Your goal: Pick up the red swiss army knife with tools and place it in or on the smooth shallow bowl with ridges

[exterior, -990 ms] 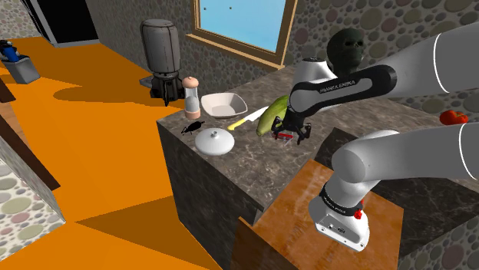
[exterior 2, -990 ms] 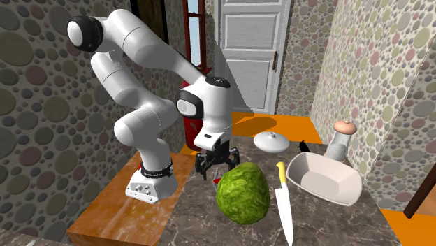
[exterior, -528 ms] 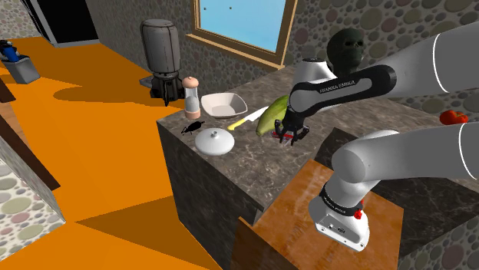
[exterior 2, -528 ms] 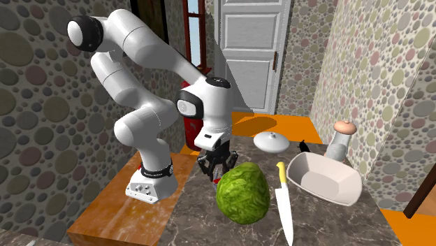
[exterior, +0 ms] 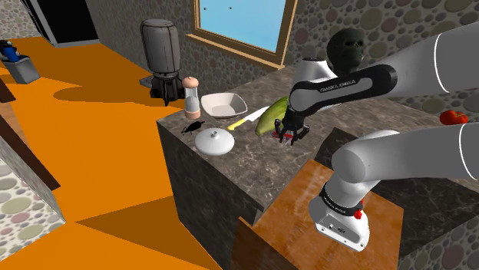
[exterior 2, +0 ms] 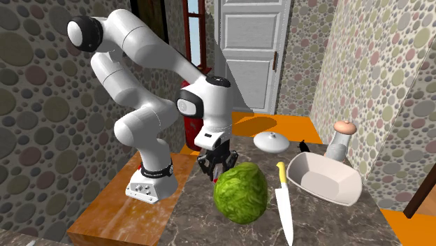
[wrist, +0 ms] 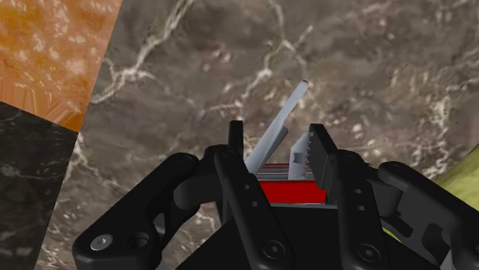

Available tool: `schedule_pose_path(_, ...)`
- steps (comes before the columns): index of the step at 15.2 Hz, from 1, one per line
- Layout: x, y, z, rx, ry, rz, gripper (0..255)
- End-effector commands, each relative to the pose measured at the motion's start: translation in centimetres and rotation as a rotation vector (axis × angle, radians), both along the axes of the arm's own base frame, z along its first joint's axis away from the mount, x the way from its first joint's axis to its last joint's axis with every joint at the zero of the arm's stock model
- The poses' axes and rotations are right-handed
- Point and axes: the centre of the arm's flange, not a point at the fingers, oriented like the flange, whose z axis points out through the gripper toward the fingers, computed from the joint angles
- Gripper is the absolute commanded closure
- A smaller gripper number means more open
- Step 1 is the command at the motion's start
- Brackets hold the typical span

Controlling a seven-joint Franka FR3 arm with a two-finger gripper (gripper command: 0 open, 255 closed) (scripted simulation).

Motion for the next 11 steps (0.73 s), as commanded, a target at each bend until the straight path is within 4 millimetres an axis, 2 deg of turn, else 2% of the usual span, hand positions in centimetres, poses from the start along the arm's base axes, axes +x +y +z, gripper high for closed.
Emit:
schedule_pose_path(1, 0.0, 0.0, 0.8, 0.000, 0.000, 0.000, 255)
schedule_pose_path(11, 0.0, 0.0, 6.1, 0.000, 0.000, 0.000, 255)
